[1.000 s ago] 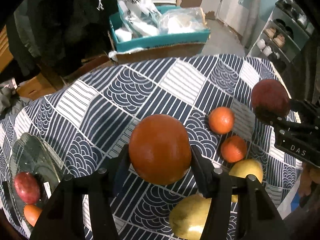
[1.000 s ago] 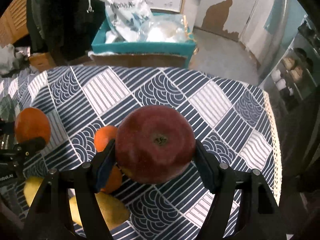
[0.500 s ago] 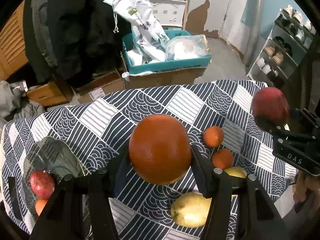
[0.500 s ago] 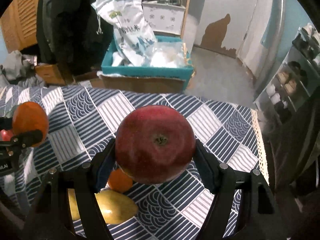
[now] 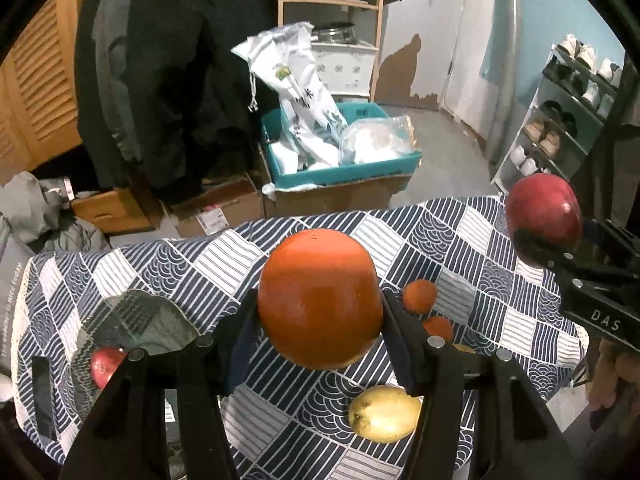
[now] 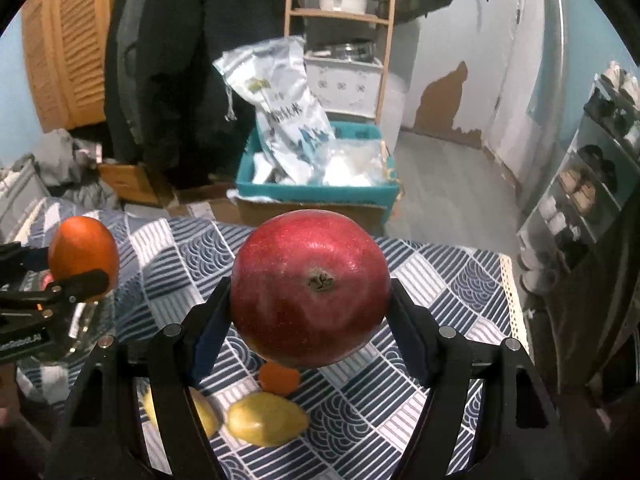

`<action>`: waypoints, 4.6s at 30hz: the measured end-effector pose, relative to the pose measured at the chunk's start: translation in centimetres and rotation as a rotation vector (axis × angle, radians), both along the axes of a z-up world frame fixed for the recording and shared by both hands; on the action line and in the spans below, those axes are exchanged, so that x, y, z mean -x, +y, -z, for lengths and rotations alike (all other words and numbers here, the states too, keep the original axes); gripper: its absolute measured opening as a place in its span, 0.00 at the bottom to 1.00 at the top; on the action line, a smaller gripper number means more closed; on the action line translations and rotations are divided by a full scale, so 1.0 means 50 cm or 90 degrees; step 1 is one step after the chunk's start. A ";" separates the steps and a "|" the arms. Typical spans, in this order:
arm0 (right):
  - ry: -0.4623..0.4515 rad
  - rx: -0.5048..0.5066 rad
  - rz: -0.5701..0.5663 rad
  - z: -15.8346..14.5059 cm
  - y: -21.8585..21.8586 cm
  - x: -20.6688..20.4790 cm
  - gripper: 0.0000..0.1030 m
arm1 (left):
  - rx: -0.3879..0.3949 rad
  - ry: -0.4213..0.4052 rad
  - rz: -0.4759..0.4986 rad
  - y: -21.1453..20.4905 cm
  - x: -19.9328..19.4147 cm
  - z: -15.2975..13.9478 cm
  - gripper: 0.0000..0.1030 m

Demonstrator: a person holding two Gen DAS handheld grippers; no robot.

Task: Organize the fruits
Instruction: 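Carry the large orange and red apple over the glass bowl with both tools, then open both tools to drop the orange and apple into the glass bowl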

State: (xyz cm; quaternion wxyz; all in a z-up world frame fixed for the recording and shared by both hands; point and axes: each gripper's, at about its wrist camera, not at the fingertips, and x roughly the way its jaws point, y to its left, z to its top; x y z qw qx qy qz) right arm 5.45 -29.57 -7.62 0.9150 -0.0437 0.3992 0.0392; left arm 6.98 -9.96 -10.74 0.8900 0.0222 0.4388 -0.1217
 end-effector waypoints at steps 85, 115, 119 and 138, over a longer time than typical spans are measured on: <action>0.142 -0.023 -0.289 0.132 0.519 -0.102 0.72 | 0.016 0.123 -0.235 0.417 0.060 0.153 0.58; 0.214 0.031 -0.308 0.230 0.549 -0.110 0.72 | 0.041 0.225 -0.229 0.416 0.062 0.223 0.59; 0.225 0.029 -0.312 0.234 0.552 -0.112 0.73 | 0.042 0.238 -0.218 0.408 0.066 0.230 0.74; 0.194 -0.036 -0.323 0.177 0.549 -0.105 0.73 | 0.011 0.166 -0.239 0.423 0.084 0.177 0.77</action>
